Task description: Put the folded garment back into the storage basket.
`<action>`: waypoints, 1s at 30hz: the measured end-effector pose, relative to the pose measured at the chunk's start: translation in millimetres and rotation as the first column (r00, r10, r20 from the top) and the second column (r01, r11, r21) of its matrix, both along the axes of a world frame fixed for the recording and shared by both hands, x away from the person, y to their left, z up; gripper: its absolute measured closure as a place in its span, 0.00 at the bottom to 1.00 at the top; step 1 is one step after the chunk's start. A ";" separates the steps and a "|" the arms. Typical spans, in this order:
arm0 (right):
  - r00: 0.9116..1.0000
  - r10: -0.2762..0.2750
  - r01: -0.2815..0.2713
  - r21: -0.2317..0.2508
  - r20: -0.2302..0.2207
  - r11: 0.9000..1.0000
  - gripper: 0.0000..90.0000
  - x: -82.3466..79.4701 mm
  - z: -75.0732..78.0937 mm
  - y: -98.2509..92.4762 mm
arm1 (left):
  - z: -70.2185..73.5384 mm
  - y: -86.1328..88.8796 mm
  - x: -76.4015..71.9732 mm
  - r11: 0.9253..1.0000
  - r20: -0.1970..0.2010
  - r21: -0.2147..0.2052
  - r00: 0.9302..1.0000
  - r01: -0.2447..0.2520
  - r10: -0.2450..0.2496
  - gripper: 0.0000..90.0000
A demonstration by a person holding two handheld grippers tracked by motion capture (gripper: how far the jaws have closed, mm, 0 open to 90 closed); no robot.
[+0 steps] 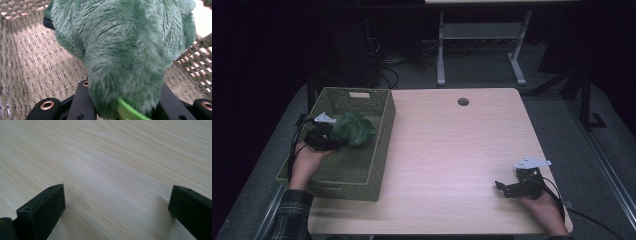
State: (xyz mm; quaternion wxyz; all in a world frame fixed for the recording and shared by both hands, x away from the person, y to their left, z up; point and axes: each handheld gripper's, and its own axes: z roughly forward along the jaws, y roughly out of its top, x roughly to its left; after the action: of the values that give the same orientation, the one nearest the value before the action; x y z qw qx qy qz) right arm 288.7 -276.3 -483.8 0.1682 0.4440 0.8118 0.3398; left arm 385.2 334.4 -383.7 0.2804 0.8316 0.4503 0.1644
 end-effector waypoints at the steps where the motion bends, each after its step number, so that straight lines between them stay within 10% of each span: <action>1: 1.000 0.000 0.000 0.000 0.000 1.000 0.01 0.0 0.0 0.0 | -2.4 -0.1 1.0 1.000 -0.009 0.002 1.000 -0.001 0.001 0.78; 16: 1.000 -0.001 0.001 0.000 0.000 1.000 0.01 -0.1 0.0 0.1 | -22.3 0.9 6.5 0.998 -0.154 0.056 0.988 -0.011 0.020 0.72; 30: 1.000 -0.001 0.001 0.000 0.000 1.000 0.01 -0.1 0.0 0.1 | -21.0 1.3 2.9 0.999 -0.086 0.048 0.996 -0.013 0.017 0.18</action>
State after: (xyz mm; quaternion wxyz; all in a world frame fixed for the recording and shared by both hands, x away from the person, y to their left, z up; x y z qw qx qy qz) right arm 288.6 -276.3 -483.8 0.1683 0.4445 0.8116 0.3397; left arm 388.1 335.8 -404.7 0.2399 0.8410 0.4640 0.1412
